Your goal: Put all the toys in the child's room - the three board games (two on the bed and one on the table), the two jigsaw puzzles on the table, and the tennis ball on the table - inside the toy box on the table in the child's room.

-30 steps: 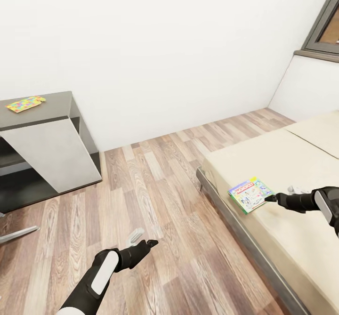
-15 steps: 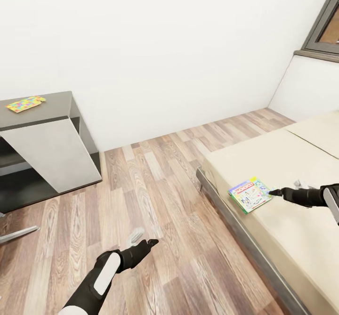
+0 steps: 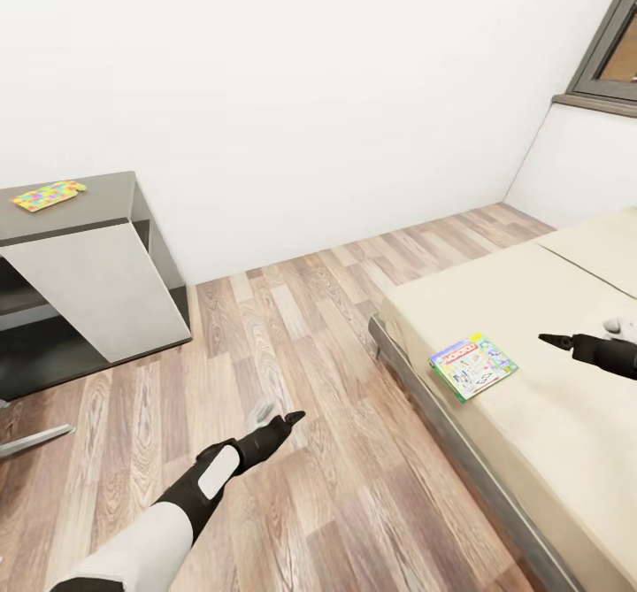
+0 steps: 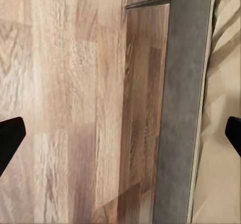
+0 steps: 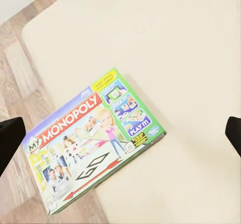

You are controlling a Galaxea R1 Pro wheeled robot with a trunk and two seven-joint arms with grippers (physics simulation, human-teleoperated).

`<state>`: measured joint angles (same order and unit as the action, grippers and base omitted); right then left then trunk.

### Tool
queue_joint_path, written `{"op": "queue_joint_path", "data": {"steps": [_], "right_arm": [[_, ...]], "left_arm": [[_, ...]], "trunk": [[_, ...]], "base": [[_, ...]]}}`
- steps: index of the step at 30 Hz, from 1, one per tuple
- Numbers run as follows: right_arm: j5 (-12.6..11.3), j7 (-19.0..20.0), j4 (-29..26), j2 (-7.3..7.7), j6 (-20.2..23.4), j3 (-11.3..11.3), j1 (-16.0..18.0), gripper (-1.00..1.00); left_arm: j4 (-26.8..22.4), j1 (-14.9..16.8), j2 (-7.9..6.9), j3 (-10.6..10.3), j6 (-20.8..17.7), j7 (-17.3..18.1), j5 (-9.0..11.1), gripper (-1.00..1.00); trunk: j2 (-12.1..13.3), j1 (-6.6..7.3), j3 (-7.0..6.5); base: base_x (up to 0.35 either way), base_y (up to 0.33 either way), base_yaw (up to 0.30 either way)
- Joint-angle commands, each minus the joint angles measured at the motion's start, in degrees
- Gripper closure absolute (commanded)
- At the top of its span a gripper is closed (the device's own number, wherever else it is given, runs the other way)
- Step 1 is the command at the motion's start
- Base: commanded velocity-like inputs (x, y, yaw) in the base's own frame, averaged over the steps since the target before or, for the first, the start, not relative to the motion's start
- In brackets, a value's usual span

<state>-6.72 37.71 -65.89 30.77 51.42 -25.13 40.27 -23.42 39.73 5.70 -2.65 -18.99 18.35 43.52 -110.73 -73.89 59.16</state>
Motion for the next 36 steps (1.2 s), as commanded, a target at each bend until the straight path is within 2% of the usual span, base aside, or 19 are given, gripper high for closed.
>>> {"op": "queue_joint_path", "data": {"steps": [1,2,5,6,8,12,15,21,29,36], "right_arm": [[-0.49,-0.03,-1.14,-0.10,0.42,-0.51,-0.50,-1.00],[-0.51,0.06,-2.04,-0.22,0.35,-0.87,-0.93,-1.00],[-0.53,0.20,-3.34,-0.46,-0.14,-1.38,-1.58,-1.00],[-0.53,0.20,-3.34,-0.46,-0.14,-1.38,-1.58,-1.00],[-0.56,0.25,-4.21,-0.67,-0.84,-1.71,-2.02,-1.00],[-0.61,0.32,-5.06,-0.86,-1.33,-1.89,-2.35,-1.00],[-0.62,0.36,-5.61,-0.98,-1.48,-1.95,-2.53,-1.00],[-0.52,0.40,-8.40,-2.56,-2.12,-2.15,-3.65,-1.00],[-0.44,0.48,-9.75,-3.65,-2.41,-2.25,-4.24,-1.00],[-0.41,0.54,-10.30,-3.99,-2.46,-2.27,-4.45,-1.00]], "left_arm": [[0.85,0.55,-0.12,-0.21,-0.05,1.80,0.66,-1.00],[0.85,0.55,-0.12,-0.21,-0.05,1.80,0.66,-1.00],[2.56,1.53,-0.37,-0.43,0.14,8.14,0.83,-1.00],[2.56,1.53,-0.37,-0.43,0.14,8.14,0.83,-1.00],[3.20,1.87,-0.43,-0.60,0.12,11.98,0.73,-1.00],[3.60,2.08,-0.35,-0.78,0.11,14.67,0.52,-1.00],[3.74,2.14,-0.31,-0.83,0.11,15.64,0.29,-1.00],[4.02,1.82,-0.21,-0.97,0.10,18.45,-0.95,-1.00],[3.85,1.13,-0.16,-1.01,0.09,19.52,-1.44,-1.00],[3.78,0.88,-0.15,-1.02,0.09,19.84,-1.57,-1.00]], "trunk": [[-0.02,0.01,0.04],[-0.02,0.01,0.04],[-0.02,0.01,0.04],[-0.02,0.01,0.04],[-0.02,0.01,0.04],[-0.02,0.01,0.04],[-0.02,0.01,0.04],[-0.02,0.01,0.04],[-0.02,0.01,0.04],[-0.02,0.01,0.04]], "base": [[0.000,0.000,0.000],[0.000,0.000,0.000],[0.000,0.000,0.000],[0.000,0.000,0.000],[0.000,0.000,0.000],[0.000,0.000,0.000],[0.000,0.000,0.000],[0.000,0.000,0.000],[0.000,0.000,0.000],[0.000,0.000,0.000]]}}
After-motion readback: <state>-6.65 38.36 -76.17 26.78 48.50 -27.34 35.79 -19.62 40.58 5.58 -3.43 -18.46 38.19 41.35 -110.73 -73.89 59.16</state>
